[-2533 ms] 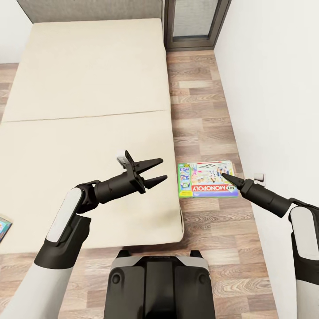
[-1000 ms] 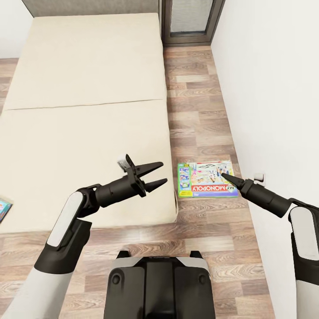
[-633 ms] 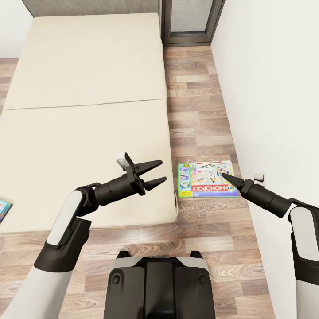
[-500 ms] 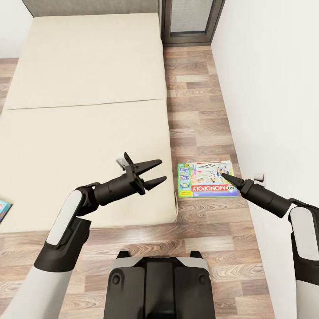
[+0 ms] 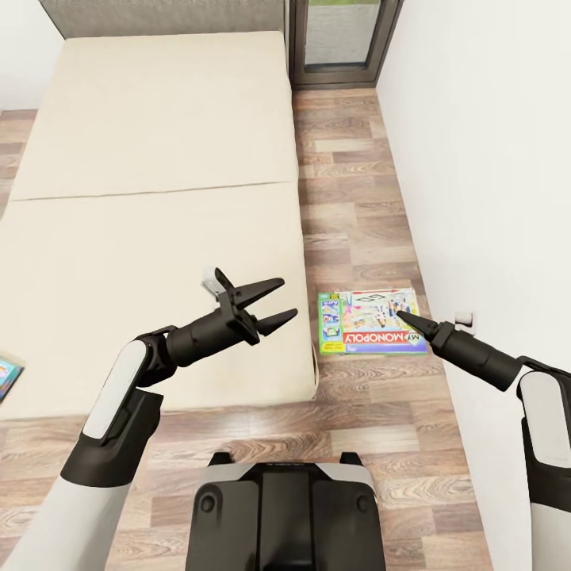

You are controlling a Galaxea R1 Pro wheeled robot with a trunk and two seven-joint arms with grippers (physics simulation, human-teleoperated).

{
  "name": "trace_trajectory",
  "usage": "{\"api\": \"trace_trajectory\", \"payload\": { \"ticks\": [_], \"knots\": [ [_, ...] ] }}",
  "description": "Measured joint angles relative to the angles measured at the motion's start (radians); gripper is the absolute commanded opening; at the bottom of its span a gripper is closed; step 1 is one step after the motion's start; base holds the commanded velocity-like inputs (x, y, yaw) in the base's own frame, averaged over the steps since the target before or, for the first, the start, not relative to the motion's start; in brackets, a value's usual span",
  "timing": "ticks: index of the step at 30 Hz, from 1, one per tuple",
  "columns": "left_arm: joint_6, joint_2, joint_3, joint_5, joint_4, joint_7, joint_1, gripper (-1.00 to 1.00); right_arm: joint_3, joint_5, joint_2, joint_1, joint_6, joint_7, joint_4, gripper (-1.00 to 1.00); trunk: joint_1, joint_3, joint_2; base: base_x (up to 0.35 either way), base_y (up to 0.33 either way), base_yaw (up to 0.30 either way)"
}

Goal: Put all the toys in the child's room - the three board games (two on the bed and one on the table), the two jigsaw puzzles on the table, and the tennis ball on the table - inside the toy box on the table in the child's room.

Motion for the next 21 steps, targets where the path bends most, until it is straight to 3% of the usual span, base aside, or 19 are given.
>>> {"api": "trace_trajectory", "payload": {
  "ticks": [21],
  "knots": [
    [-0.009,0.001,0.001,0.000,0.001,-0.001,0.002,1.00,0.003,-0.003,0.000,0.001,0.002,0.001,0.005,-1.00,0.000,0.033,0.000,0.000,0.000,0.000]
  ]
}}
